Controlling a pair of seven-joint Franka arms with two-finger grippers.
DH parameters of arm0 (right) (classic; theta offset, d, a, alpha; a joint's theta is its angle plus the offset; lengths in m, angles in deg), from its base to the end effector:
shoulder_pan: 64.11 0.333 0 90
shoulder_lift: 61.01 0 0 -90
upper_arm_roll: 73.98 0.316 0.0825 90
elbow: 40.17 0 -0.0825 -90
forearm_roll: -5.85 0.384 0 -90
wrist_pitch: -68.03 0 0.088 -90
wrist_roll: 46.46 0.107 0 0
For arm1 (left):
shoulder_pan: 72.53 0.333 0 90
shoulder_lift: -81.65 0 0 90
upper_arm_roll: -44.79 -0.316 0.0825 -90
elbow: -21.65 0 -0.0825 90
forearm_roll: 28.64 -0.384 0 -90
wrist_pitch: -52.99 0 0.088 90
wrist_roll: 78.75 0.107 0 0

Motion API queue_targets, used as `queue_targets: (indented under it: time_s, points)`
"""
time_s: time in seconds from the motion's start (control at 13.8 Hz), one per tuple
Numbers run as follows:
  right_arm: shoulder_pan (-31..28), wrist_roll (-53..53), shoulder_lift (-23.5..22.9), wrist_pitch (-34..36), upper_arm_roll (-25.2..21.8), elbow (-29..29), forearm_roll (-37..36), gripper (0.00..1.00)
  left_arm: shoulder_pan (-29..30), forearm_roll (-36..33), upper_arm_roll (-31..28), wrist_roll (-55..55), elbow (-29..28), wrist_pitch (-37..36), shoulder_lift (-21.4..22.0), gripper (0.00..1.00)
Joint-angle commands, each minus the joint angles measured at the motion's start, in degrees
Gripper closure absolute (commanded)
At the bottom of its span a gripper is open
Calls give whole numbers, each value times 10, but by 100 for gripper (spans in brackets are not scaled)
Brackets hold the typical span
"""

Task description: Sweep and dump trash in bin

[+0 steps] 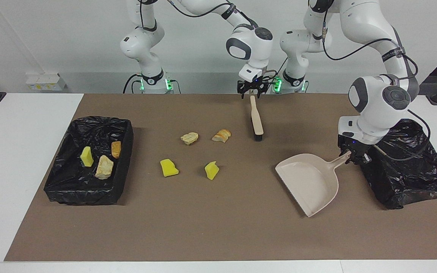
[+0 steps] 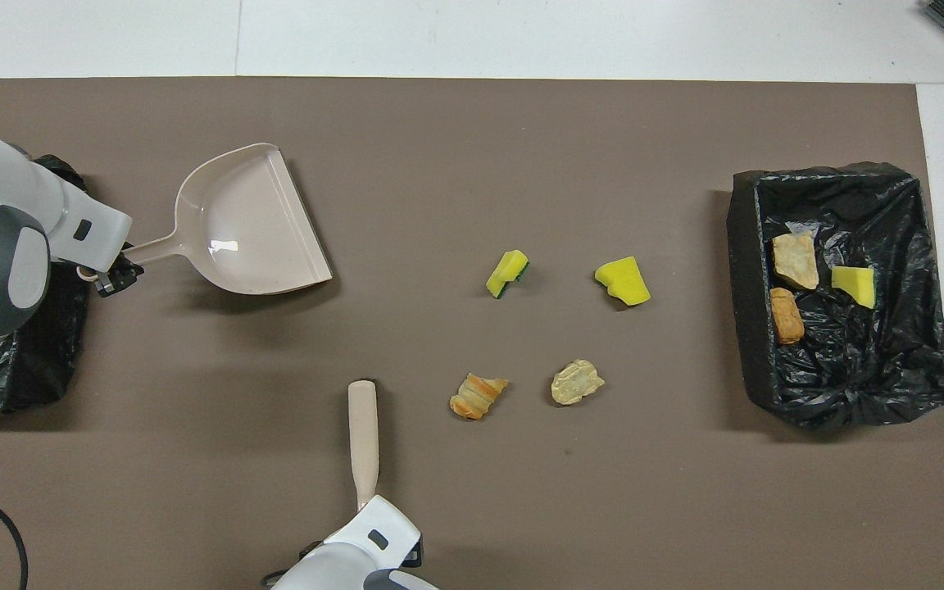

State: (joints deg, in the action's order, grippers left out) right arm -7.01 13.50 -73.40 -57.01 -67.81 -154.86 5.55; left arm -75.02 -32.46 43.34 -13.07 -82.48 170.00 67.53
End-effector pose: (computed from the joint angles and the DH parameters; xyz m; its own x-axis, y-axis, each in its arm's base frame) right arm 0.2665 0.5248 0.3489 0.9977 0.0584 -0.0335 0.0591 -0.9980 0.0203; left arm 0.6201 -0.0085 0.4015 0.3653 -0.9284 -0.0684 -0.9307 -0.3658 -0.0061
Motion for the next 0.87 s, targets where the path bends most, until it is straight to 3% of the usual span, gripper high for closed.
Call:
queue_targets:
  time_s: [0.0,0.15,0.29,0.8]
  points:
    - [-2,13,4,-21,1,-9,-2,35,3,-10,6,9,-16,2,13,100]
    - [-2,14,4,-21,1,-9,-1,51,6,-10,6,20,-16,1,13,100]
    - [-2,12,4,-23,1,-9,15,57,2,-12,5,66,-18,3,13,100]
    - [-2,6,4,-33,3,-12,32,55,8,-13,6,103,-20,4,14,100]
